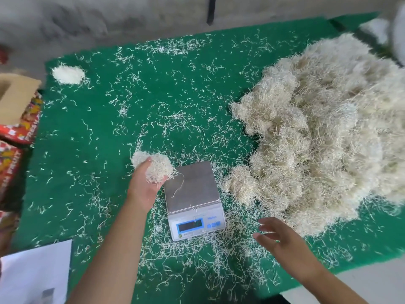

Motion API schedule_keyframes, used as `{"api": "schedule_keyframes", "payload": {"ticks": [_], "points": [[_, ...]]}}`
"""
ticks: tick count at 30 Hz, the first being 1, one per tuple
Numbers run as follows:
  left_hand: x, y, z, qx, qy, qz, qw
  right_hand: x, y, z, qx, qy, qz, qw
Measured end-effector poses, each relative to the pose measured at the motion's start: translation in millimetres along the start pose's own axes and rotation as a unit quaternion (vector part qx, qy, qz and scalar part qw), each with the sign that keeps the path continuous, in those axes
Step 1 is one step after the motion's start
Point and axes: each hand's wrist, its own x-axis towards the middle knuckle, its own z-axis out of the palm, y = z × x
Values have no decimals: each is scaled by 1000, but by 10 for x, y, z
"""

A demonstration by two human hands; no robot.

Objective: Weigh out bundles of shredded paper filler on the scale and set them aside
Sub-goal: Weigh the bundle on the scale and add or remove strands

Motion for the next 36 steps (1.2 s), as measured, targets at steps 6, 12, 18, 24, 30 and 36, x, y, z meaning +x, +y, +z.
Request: {"api": "schedule_keyframes", "payload": {"ticks": [6,12,18,24,30,36], "points": [[-250,-638,265,122,-84,-60,987,-34,-48,13,4,-20,-1,1000],[-281,-781,181,274,-57,13,960,-76,-22,-35,18,-33,-12,999],[-392,-595,-146,423,74,137,893,-122,13,-85,15,-47,-24,999],[-690,-534,-667,460,164,213,846,-155,13,-177,15,-48,-39,998],[-921,-712,-888,473,158,229,836,-187,26,-194,19,-49,-46,998],[-941,-1075,-815,645,63,232,726,-229,15,-187,-2,-56,-50,997]]}}
